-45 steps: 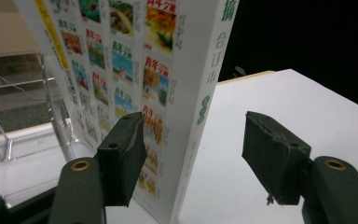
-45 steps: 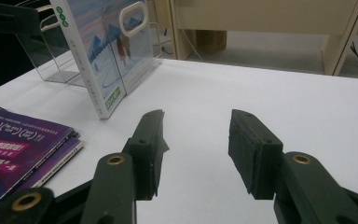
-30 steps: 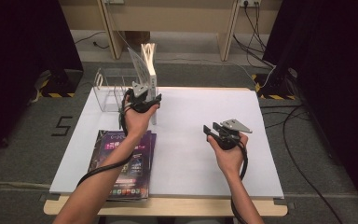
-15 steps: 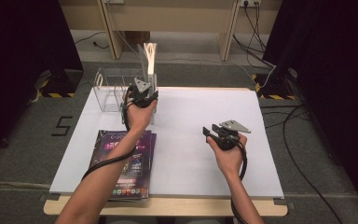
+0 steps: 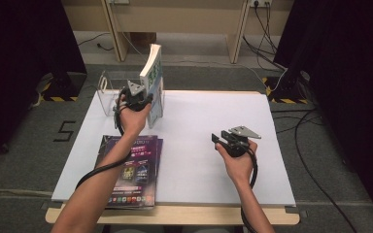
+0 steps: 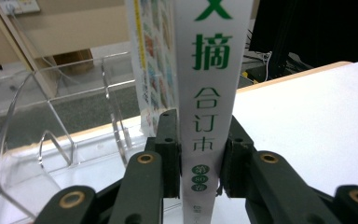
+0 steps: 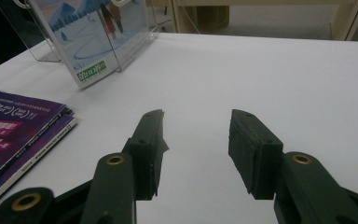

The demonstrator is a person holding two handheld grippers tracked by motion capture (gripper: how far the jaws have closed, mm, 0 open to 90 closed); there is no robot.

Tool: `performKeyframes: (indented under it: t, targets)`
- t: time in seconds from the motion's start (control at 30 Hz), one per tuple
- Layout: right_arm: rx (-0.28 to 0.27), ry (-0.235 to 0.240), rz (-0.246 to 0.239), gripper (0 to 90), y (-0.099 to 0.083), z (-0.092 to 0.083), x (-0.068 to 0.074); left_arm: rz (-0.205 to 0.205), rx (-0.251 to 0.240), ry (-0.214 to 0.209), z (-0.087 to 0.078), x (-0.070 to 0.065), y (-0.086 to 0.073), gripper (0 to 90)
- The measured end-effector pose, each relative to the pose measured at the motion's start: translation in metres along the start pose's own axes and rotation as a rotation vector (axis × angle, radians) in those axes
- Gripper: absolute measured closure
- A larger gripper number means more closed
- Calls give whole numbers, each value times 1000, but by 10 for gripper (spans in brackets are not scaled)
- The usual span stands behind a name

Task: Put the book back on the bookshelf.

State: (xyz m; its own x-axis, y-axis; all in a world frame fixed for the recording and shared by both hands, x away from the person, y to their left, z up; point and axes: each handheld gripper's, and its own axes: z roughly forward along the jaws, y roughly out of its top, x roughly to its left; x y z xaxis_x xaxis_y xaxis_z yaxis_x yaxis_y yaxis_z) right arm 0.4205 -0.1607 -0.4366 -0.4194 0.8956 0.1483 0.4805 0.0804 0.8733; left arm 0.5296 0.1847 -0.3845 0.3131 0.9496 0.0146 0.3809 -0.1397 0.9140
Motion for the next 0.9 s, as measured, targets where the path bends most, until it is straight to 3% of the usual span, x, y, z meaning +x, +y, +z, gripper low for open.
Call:
performKeyframes:
  t: [0.13,0.23,0.33,0.43,0.5,0.57,0.73,0.9]
  targets:
    - [6,-1,11,554,-1,-1,-3,-5,13,7,-1,6,2,725]
    - [4,0,19,554,-1,-2,-4,40,21,55,-4,10,5,730]
    - [10,-2,19,554,-2,-1,-7,-10,18,35,-5,16,2,731]
    - [13,-6,26,554,-2,0,-7,-31,-9,39,-4,16,-1,728]
    - [12,-7,25,553,-2,0,-7,-69,-15,34,-3,17,-1,716]
    - [15,-4,24,550,-3,-1,-6,-124,-20,1,0,20,-1,680]
    - [26,4,30,544,-4,1,-7,-128,-45,-32,9,21,3,646]
    - [55,12,40,539,-8,5,-8,-124,-15,-31,17,23,11,672]
